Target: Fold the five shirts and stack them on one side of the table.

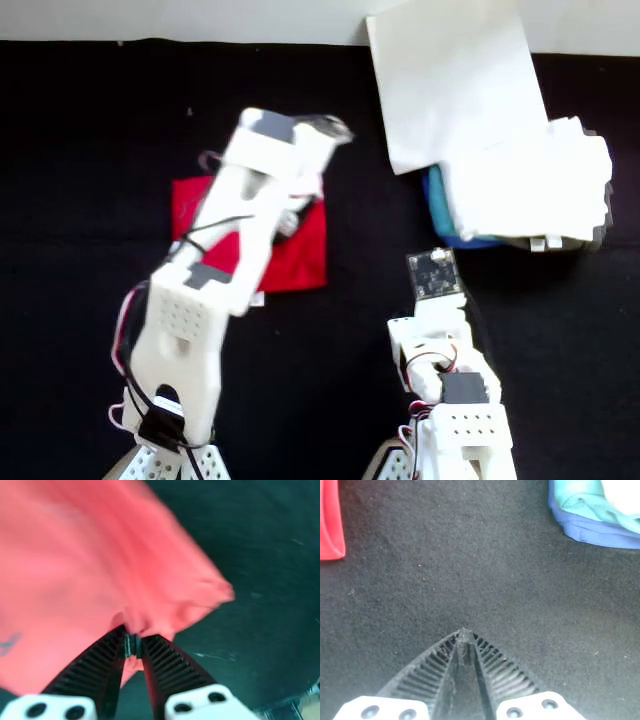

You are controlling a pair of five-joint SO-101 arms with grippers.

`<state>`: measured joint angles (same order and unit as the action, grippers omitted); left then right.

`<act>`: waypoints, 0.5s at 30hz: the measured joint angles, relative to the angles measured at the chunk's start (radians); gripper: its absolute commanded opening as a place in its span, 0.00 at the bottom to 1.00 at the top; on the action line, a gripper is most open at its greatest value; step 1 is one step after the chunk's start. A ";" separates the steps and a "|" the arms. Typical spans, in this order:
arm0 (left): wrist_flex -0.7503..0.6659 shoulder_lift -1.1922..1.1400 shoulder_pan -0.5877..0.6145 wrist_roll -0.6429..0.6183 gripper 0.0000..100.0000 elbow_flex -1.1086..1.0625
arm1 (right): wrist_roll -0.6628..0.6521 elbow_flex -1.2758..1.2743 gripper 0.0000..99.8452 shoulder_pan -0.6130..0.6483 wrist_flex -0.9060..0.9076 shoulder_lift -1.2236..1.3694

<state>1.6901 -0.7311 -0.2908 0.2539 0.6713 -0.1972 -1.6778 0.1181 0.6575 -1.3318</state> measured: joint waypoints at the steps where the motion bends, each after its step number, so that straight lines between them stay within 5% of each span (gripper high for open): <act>1: 0.012 0.000 -0.028 -0.003 0.01 0.006 | 0.000 0.000 0.01 0.000 0.000 0.000; 8: 0.049 0.086 -0.092 -0.006 0.01 0.084 | 0.000 0.000 0.01 0.000 0.000 0.000; 15: 0.020 0.150 0.000 -0.006 0.01 0.094 | 0.000 0.000 0.01 0.000 0.000 0.000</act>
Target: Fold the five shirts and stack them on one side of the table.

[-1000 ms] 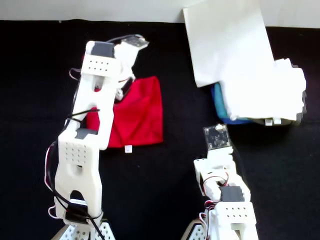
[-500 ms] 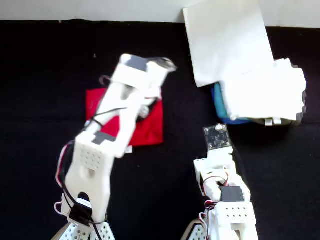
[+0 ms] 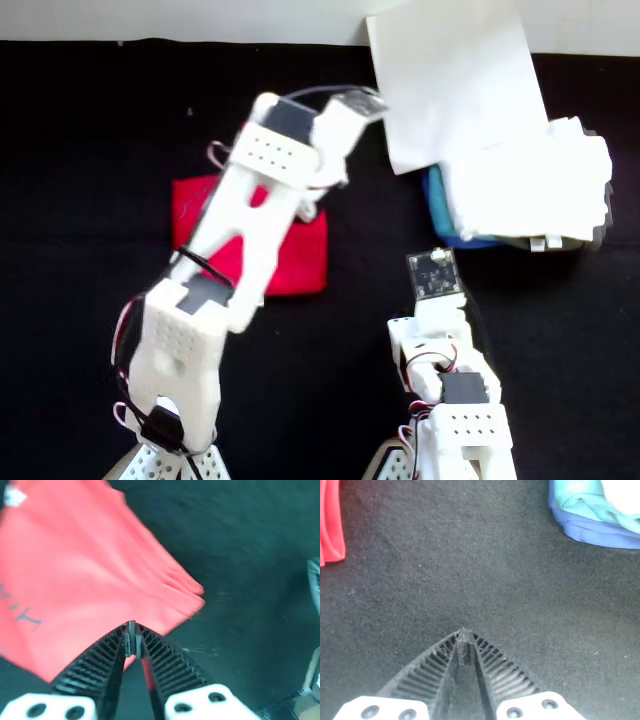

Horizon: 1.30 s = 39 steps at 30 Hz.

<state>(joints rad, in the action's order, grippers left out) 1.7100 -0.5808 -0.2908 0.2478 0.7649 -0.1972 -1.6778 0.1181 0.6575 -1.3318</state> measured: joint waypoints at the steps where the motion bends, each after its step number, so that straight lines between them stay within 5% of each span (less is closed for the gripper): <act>1: -0.017 -0.015 0.020 0.000 0.01 0.000 | 0.000 0.000 0.01 0.000 0.000 0.000; 20: -0.583 -0.322 0.146 -0.104 0.01 0.000 | 0.000 0.000 0.01 0.000 0.000 0.000; 39: -0.506 -0.350 0.238 -0.112 0.06 0.213 | 0.000 0.000 0.01 0.000 -0.006 0.000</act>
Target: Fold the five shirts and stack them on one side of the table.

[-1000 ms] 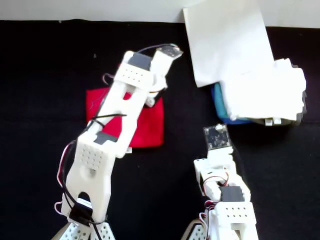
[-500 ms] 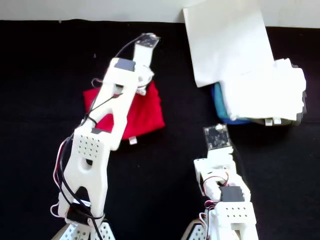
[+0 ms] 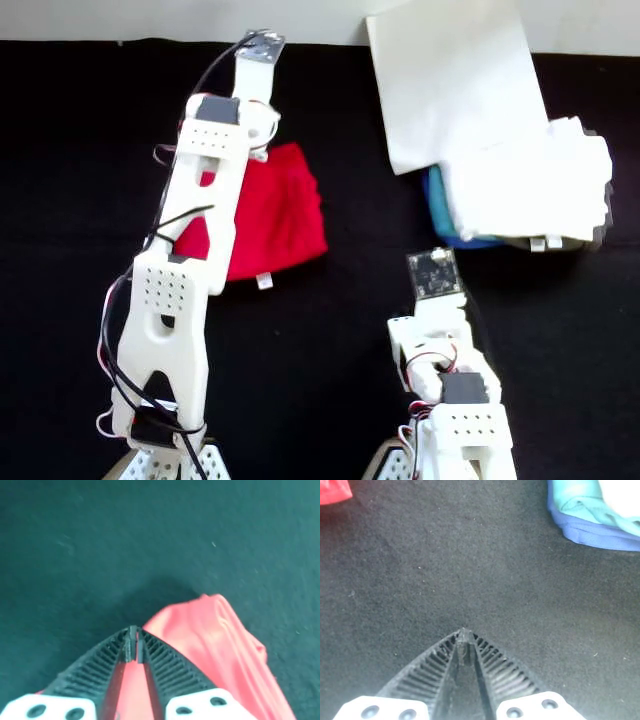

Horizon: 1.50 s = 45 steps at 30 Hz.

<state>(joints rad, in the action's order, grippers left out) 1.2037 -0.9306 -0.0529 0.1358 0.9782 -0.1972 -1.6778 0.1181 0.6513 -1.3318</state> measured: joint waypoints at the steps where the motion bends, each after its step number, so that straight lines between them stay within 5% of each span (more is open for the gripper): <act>1: 0.017 0.000 -0.003 0.000 0.06 0.000 | 0.000 0.000 0.01 0.000 0.000 0.000; 9: 0.126 0.000 -0.049 0.002 0.07 0.003 | 0.000 0.000 0.01 0.000 0.000 0.000; 20: -0.107 -0.146 -0.132 0.000 0.06 0.037 | 0.000 0.000 0.01 0.000 0.000 0.000; 26: -0.106 -0.149 -0.117 0.000 0.06 0.091 | 0.000 0.000 0.01 0.000 0.000 0.000; 30: 0.003 -0.103 -0.086 0.000 0.06 0.193 | 0.000 0.000 0.01 0.000 0.000 0.000; 39: 0.485 -0.009 0.037 0.002 0.06 0.442 | 0.000 0.000 0.01 0.000 0.000 0.000; 45: 0.529 -0.060 0.193 0.002 0.06 0.414 | 0.000 0.000 0.01 0.000 0.000 0.000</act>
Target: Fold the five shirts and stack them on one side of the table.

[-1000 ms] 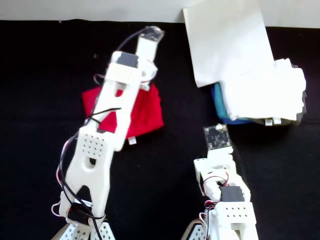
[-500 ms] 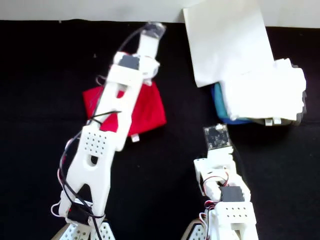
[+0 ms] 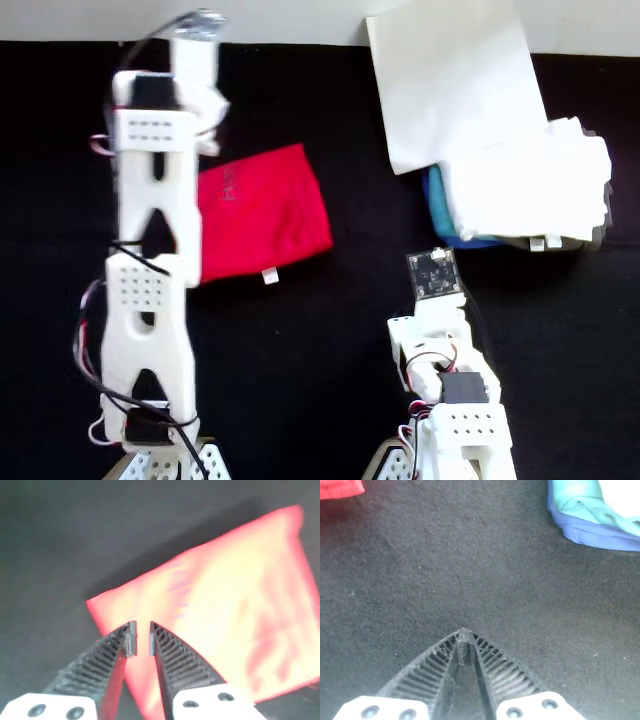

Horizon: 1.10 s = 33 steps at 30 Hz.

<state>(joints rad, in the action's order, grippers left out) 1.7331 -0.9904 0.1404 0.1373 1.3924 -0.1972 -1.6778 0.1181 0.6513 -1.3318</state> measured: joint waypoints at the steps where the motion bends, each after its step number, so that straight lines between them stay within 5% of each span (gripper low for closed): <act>1: 0.002 -0.031 0.015 0.000 0.06 -0.009 | 0.000 0.000 0.01 0.000 0.000 0.000; 12: -0.057 -0.304 0.094 -0.002 0.06 0.133 | 0.000 0.000 0.01 0.000 0.000 0.000; 25: 0.035 -0.222 0.175 0.002 0.06 0.221 | 0.000 0.000 0.01 0.000 0.000 0.000; 33: 0.038 0.252 0.137 0.002 0.06 -0.358 | 0.003 0.000 0.01 0.000 0.000 0.000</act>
<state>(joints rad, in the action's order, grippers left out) 1.7714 -0.7388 0.2770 0.1389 1.0349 -0.1941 -1.6778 0.1181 0.6513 -1.3318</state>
